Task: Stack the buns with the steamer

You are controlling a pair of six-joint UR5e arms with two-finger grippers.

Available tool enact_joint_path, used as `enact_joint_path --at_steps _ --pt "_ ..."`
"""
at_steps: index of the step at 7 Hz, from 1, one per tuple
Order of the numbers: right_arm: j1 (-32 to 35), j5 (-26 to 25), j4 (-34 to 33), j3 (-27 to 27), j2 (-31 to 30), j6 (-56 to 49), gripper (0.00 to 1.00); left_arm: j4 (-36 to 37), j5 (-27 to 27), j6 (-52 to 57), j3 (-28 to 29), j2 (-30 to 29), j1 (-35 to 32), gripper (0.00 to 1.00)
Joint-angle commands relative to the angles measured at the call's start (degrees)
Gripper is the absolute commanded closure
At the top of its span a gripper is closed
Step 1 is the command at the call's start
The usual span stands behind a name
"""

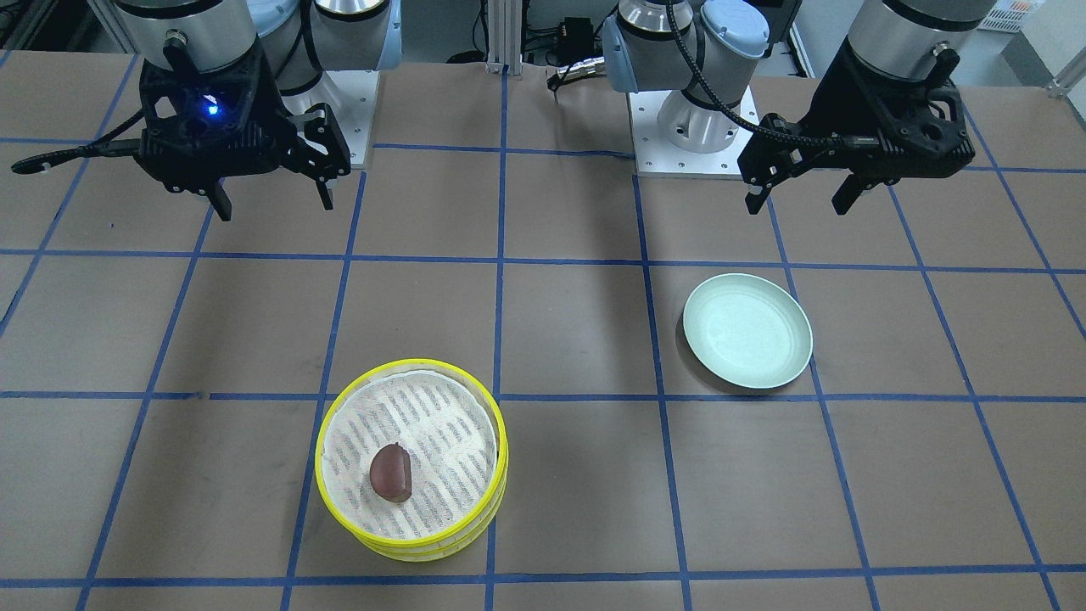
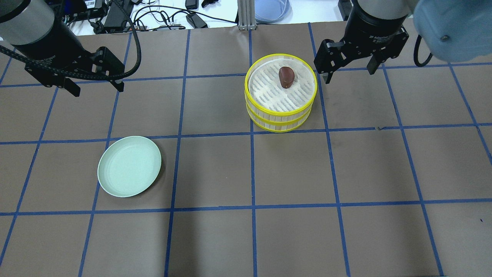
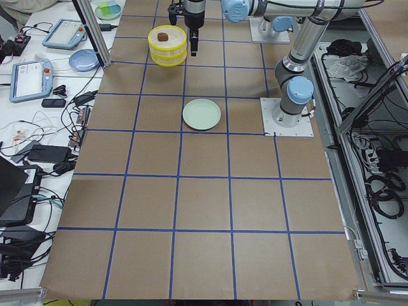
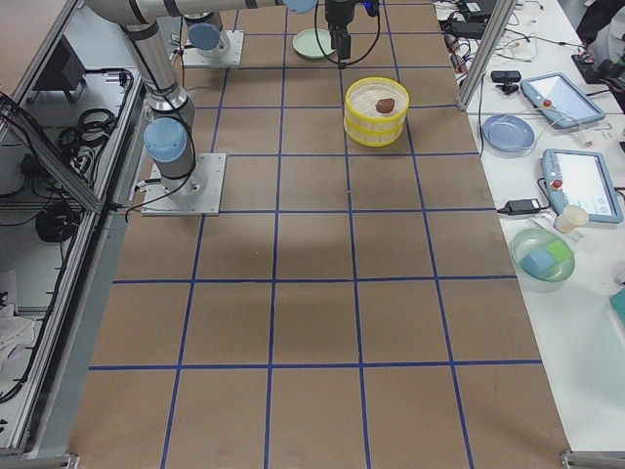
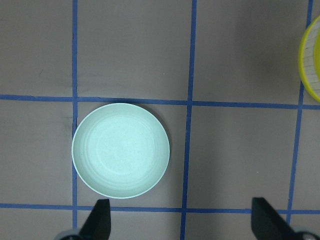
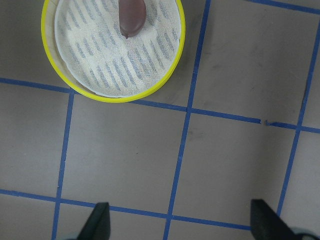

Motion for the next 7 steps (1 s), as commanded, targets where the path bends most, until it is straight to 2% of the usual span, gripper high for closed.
enact_joint_path --at_steps 1,3,5,7 --pt "0.0 -0.08 0.3 0.03 -0.29 1.95 0.0 0.17 0.26 -0.07 -0.02 0.17 0.41 0.0" --pt "0.0 -0.08 0.38 0.03 -0.29 2.04 0.0 0.26 3.49 0.02 0.15 0.35 0.5 0.0" --pt "0.0 -0.08 0.38 0.03 -0.38 2.04 0.0 1.47 2.55 -0.94 -0.46 -1.3 0.93 0.0" --pt "0.0 -0.17 0.3 0.03 -0.82 2.04 0.0 1.93 2.54 -0.59 -0.64 -0.53 1.11 0.0"
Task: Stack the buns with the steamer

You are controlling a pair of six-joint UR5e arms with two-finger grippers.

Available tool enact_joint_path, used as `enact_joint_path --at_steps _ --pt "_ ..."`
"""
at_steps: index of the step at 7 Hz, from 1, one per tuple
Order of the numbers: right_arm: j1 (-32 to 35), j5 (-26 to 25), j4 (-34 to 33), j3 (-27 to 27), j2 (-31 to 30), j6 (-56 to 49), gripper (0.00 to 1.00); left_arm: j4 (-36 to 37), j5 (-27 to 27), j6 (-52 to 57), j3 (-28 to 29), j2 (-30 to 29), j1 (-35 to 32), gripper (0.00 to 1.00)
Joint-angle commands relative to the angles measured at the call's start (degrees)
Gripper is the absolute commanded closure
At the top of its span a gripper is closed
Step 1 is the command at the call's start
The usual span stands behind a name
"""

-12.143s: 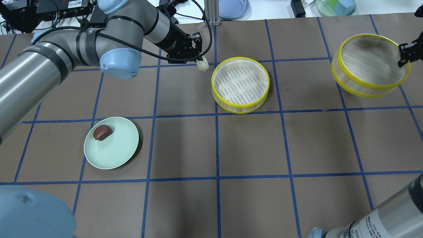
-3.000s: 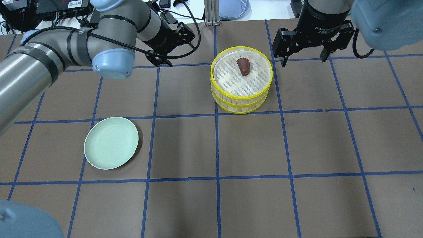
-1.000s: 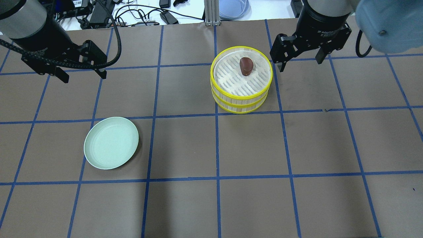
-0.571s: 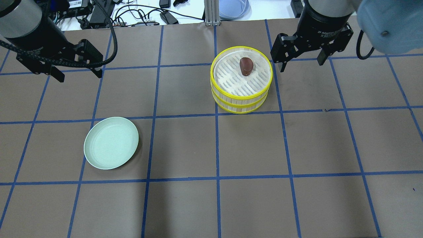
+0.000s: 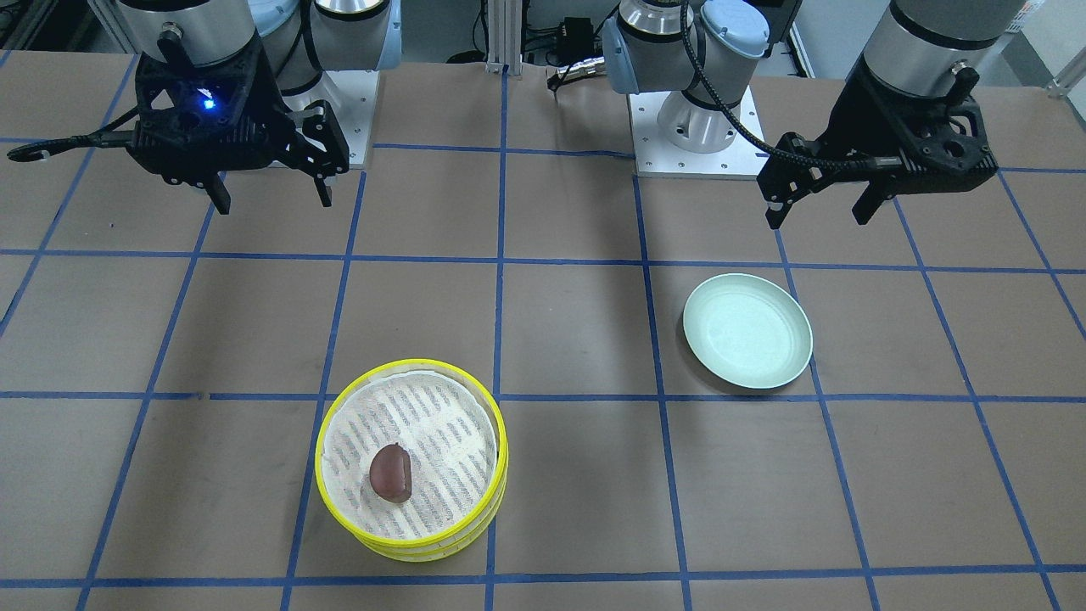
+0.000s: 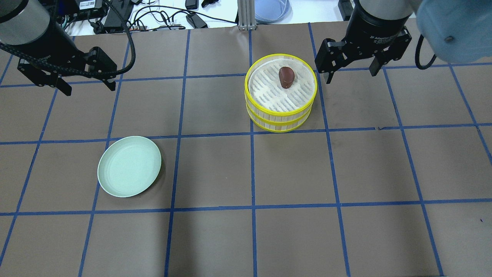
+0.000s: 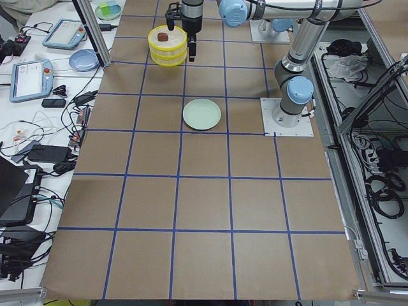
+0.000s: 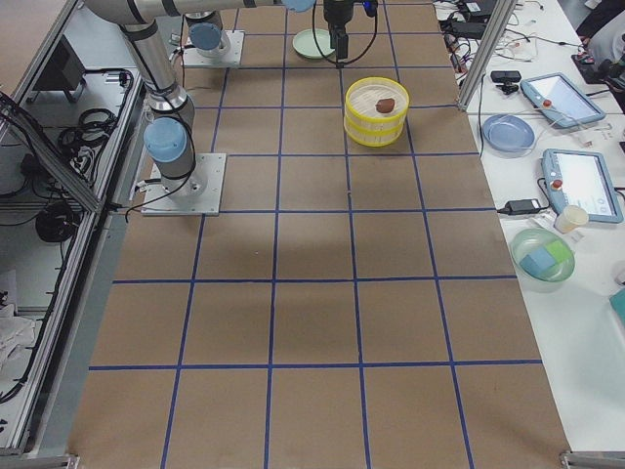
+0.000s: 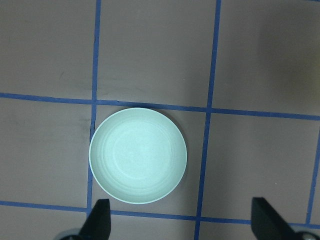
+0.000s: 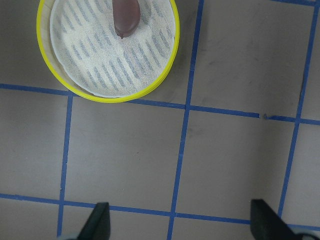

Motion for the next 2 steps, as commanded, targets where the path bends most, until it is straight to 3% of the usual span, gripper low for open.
enact_joint_path --at_steps 1,2 --pt "-0.09 -0.07 -0.03 0.0 -0.43 0.0 0.0 0.65 -0.05 -0.15 0.07 1.16 -0.08 0.0" --pt "0.0 0.11 -0.2 0.09 -0.26 0.0 0.0 0.74 0.04 -0.07 0.07 1.08 0.0 0.0"
